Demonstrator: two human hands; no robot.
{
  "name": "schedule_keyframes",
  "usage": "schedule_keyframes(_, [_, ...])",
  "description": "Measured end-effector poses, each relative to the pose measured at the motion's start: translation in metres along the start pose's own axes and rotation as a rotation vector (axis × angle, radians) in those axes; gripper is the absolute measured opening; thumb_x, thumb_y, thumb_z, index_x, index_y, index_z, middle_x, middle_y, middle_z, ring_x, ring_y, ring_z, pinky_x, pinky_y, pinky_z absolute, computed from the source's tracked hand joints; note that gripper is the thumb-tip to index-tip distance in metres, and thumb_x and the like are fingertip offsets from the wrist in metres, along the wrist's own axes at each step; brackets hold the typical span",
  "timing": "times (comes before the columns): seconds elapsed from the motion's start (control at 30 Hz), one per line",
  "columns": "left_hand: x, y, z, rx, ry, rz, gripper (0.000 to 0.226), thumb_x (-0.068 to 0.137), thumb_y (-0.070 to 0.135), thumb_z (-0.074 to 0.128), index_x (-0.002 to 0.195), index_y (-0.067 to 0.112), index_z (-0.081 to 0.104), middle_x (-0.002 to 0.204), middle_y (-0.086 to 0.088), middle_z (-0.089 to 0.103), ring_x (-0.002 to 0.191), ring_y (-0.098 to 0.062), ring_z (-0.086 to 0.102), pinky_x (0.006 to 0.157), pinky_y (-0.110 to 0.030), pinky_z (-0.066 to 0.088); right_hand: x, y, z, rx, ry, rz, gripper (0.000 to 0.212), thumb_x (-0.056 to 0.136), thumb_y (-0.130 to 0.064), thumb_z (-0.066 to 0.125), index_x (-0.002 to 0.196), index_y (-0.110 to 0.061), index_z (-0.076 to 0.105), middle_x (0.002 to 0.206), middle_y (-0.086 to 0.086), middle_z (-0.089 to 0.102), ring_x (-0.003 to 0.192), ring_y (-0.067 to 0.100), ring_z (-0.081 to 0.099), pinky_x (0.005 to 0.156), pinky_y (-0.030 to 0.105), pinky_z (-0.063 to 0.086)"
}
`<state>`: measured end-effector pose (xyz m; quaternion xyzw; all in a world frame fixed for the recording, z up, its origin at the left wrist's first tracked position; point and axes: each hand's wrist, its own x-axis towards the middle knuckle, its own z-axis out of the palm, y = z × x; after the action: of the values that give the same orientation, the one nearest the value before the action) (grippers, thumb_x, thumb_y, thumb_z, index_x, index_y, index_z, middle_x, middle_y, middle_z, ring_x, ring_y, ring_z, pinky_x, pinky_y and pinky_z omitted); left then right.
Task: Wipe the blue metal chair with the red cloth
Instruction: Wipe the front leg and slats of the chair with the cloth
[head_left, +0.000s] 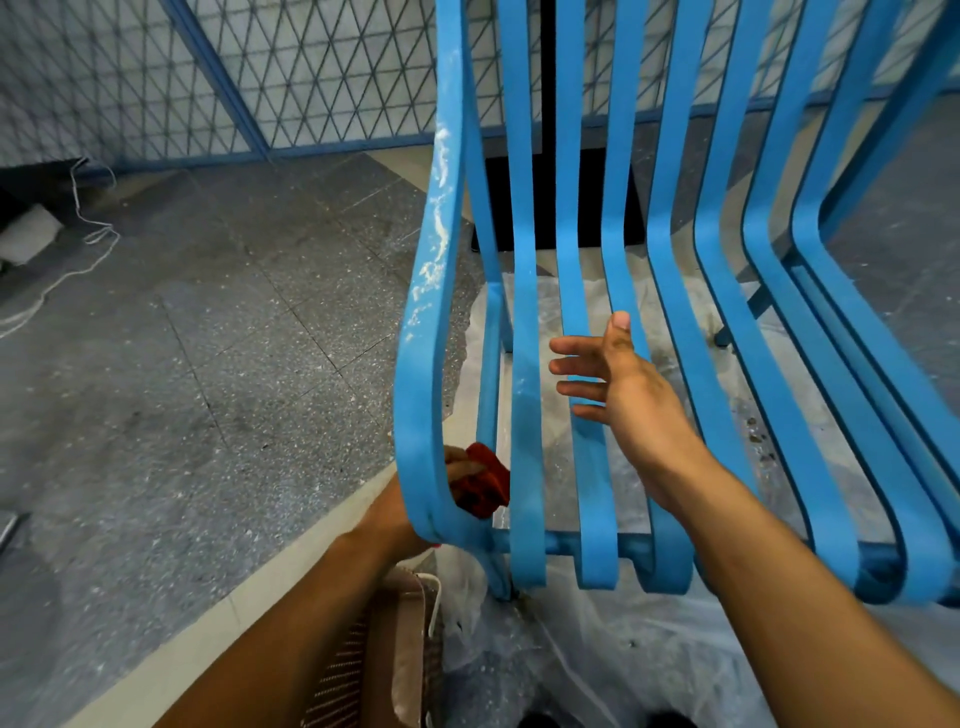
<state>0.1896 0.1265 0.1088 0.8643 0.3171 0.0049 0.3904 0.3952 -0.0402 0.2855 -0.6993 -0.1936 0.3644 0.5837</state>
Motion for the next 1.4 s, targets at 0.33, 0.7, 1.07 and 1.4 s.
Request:
schedule_keyframes(0.33, [-0.003, 0.038, -0.033, 0.230, -0.152, 0.253, 0.037, 0.082, 0.038, 0.080, 0.118, 0.035, 0.072, 0.104, 0.034, 0.058, 0.101, 0.028, 0.046, 0.094, -0.003, 0.039, 0.000, 0.004, -0.002, -0.033, -0.026, 0.028, 0.070, 0.097, -0.066, 0.012, 0.110, -0.029, 0.071, 0.114, -0.001, 0.072, 0.106, 0.016, 0.067, 0.105, 0.046, 0.049])
schedule_keyframes(0.7, [0.060, 0.098, -0.034, -0.093, 0.322, 0.018, 0.031, 0.098, -0.013, 0.050, 0.105, 0.006, 0.073, 0.089, 0.003, 0.066, 0.071, -0.004, 0.063, 0.062, -0.003, 0.047, 0.037, 0.007, -0.006, 0.024, 0.058, -0.046, 0.067, 0.103, -0.058, 0.015, 0.124, -0.023, 0.067, 0.122, -0.004, 0.071, 0.114, 0.009, 0.065, 0.109, 0.040, 0.047])
schedule_keyframes(1.07, [0.202, 0.076, -0.056, 0.126, 0.378, -0.101, 0.034, 0.100, 0.017, 0.056, 0.132, 0.024, 0.066, 0.126, -0.007, 0.071, 0.110, -0.030, 0.067, 0.096, -0.042, 0.055, 0.054, 0.008, -0.006, 0.111, 0.070, -0.065, 0.065, 0.101, -0.058, 0.017, 0.117, -0.025, 0.071, 0.111, -0.007, 0.076, 0.107, 0.002, 0.069, 0.100, 0.030, 0.051])
schedule_keyframes(1.4, [0.174, 0.064, -0.049, 0.379, 0.203, 0.054, 0.038, 0.102, 0.009, 0.052, 0.136, 0.020, 0.065, 0.130, -0.012, 0.063, 0.113, -0.034, 0.063, 0.097, -0.042, 0.051, 0.053, 0.003, -0.003, 0.084, 0.023, -0.057, 0.072, 0.090, -0.069, 0.017, 0.113, -0.030, 0.072, 0.109, -0.007, 0.077, 0.106, 0.006, 0.070, 0.106, 0.038, 0.049])
